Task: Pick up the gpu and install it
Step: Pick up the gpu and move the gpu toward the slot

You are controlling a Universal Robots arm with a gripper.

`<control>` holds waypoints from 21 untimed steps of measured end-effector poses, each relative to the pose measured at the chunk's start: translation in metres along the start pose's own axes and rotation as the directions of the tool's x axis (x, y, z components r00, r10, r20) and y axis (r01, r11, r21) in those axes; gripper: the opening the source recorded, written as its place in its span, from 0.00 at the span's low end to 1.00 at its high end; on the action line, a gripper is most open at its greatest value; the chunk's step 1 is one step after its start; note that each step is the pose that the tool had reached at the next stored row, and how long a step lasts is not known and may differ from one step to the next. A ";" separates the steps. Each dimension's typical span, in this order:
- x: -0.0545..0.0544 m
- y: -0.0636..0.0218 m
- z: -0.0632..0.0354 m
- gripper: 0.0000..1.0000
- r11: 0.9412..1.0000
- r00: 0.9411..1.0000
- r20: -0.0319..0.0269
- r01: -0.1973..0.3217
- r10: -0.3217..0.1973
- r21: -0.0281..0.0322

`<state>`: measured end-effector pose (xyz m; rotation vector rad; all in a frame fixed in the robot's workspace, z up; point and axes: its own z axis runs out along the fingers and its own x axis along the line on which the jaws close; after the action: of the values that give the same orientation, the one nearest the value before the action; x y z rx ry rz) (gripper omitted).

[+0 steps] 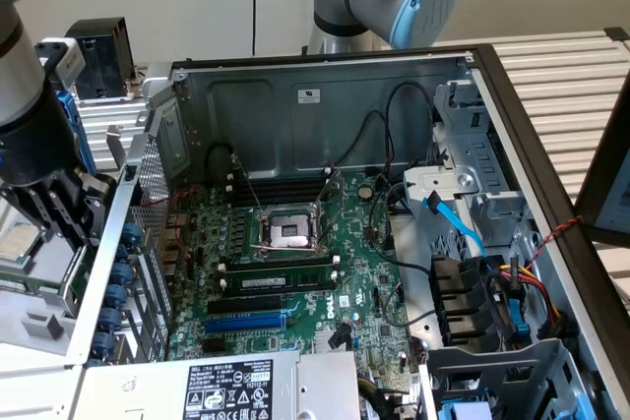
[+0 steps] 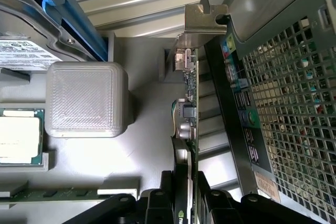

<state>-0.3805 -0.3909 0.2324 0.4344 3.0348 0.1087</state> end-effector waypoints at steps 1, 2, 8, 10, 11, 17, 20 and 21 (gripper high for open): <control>0.000 0.0000 0.0002 0.28 1.000 1.000 0.000 0.000 0.000 0.000; 0.000 0.0000 0.0002 0.27 1.000 1.000 0.001 0.000 0.000 0.000; 0.000 0.0000 0.0001 0.27 1.000 1.000 0.006 0.001 -0.001 -0.002; 0.000 0.0000 0.0001 0.27 1.000 1.000 0.006 0.001 -0.001 -0.002; 0.000 0.0000 0.0001 0.27 1.000 1.000 0.006 0.001 -0.001 -0.002; 0.000 0.0004 -0.0052 0.27 1.000 1.000 0.006 0.000 0.000 -0.008; -0.001 0.0008 -0.0094 0.27 1.000 1.000 0.006 0.000 0.000 -0.011; -0.001 0.0010 -0.0122 0.27 1.000 1.000 0.005 0.000 0.000 -0.011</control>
<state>-0.3806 -0.3909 0.2447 0.4333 3.0274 0.1244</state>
